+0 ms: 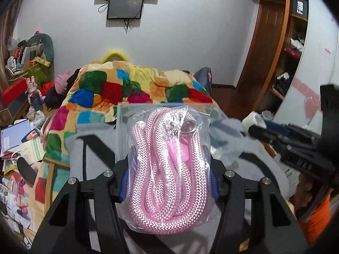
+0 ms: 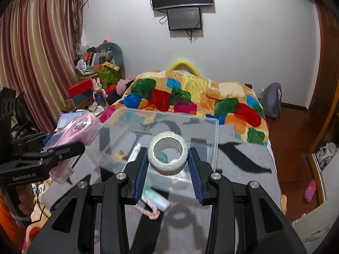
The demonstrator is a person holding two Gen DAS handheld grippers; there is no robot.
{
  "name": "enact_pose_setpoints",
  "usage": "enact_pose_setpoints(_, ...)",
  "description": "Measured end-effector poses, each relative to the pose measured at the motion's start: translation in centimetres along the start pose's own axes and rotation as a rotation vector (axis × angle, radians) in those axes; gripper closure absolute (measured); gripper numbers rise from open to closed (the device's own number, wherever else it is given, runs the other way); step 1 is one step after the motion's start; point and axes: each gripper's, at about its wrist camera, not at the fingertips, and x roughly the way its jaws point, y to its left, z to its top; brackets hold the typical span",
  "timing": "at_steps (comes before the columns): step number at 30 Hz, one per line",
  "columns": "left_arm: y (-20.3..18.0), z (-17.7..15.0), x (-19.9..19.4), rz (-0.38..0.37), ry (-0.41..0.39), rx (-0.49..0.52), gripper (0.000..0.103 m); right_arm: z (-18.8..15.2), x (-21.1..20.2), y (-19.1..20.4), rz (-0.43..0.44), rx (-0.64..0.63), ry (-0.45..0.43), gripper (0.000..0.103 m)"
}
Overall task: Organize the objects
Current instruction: 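Drop the pink rope bag into the box with the left tool while the right drops the tape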
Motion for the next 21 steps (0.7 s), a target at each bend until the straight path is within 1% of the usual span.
enact_pose_setpoints(4, 0.3, 1.7, 1.1, 0.009, -0.006, 0.001, 0.046, 1.0, 1.5, 0.0, -0.019, -0.004, 0.008, 0.069)
enact_pose_setpoints(7, 0.6, 2.6, 2.6, 0.012, 0.012, -0.008, 0.046, 1.7, 3.5, -0.2, -0.028, 0.009, 0.045, 0.069)
enact_pose_setpoints(10, 0.9, 3.0, 4.7, 0.028, 0.045, -0.011, 0.046, 1.9, 5.7, -0.5, -0.041, 0.02, 0.086, 0.069)
enact_pose_setpoints(16, 1.1, 3.0, 8.6, 0.033, 0.125, -0.017, 0.046, 1.5, 9.7, -0.6, -0.051, 0.022, 0.179, 0.069)
enact_pose_setpoints(21, 1.2, 2.7, 10.9, 0.031, 0.18, -0.018, 0.046, 1.0, 11.0, -0.8, -0.067, 0.018, 0.223, 0.068)
